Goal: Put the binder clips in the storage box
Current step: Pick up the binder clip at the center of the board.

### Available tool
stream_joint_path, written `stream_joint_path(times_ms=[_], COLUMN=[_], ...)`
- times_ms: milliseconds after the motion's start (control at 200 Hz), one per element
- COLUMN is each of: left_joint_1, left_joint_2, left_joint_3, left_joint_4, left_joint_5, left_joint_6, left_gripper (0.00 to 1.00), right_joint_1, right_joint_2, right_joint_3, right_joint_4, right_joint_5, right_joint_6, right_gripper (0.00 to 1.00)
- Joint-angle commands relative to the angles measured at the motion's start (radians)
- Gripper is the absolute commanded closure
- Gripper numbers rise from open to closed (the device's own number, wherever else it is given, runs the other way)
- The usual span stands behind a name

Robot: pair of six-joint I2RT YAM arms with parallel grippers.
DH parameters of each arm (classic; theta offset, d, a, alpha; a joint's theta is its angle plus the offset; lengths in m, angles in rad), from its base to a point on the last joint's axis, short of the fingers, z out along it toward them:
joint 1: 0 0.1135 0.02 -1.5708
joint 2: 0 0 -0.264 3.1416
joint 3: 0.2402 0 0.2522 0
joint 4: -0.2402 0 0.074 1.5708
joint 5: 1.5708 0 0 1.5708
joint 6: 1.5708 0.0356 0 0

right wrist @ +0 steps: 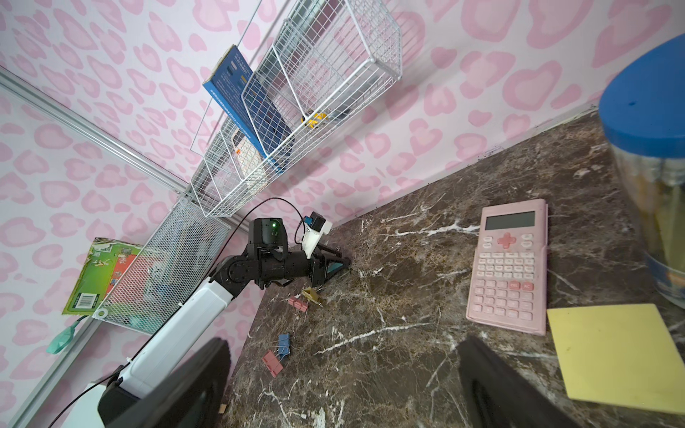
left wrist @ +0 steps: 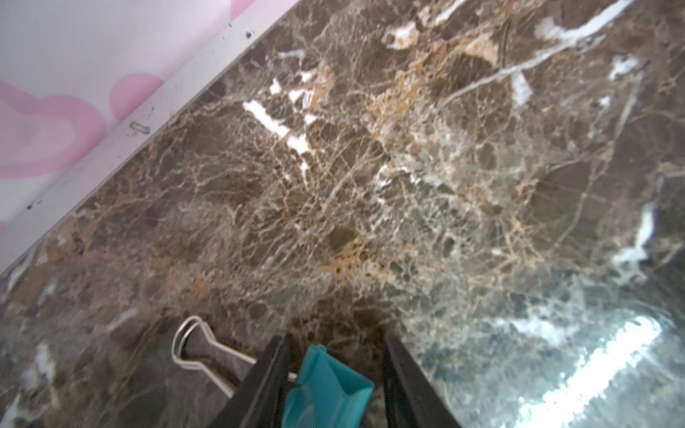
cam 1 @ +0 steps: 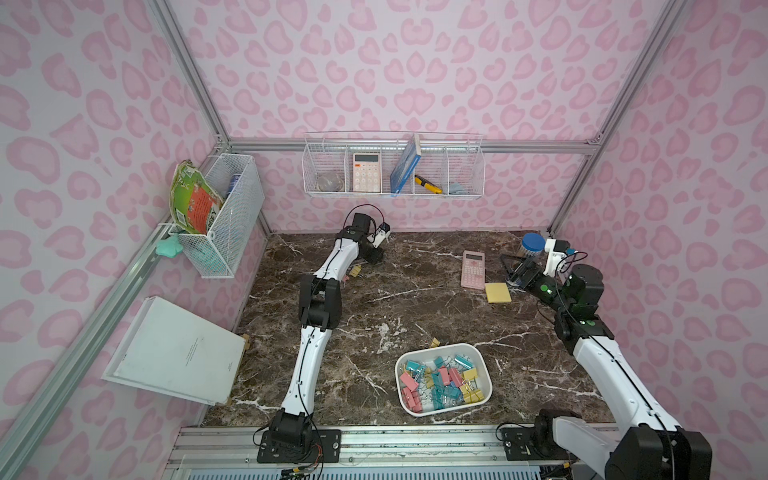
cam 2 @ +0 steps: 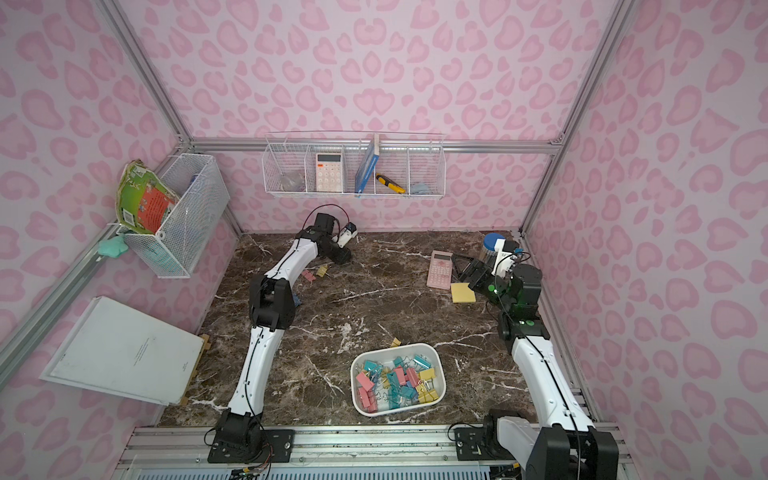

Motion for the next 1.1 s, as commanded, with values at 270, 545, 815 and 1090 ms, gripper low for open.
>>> stream_joint_path(times_ms=[270, 545, 815, 1090], left_joint_1=[-0.002, -0.002, -0.003, -0.085], left_joint_2=[0.033, -0.005, -0.240, -0.688], left_joint_3=[0.010, 0.008, -0.070, -0.536], left_joint_4=[-0.232, -0.250, -0.261, -0.023], left_joint_5=[-0.145, -0.105, 0.149, 0.602], left_joint_6=[0.027, -0.039, -0.213, -0.431], left_gripper=[0.65, 0.84, 0.86, 0.84], right_joint_1=[0.004, 0.010, 0.018, 0.012], right_joint_2=[-0.030, -0.055, -0.045, -0.026], right_joint_3=[-0.010, -0.013, -0.040, -0.078], right_joint_4=[0.037, 0.028, 0.070, 0.103], right_joint_5=[-0.011, 0.007, 0.003, -0.018], right_joint_6=[0.031, 0.034, 0.054, 0.068], right_gripper=[0.02, 0.02, 0.02, 0.02])
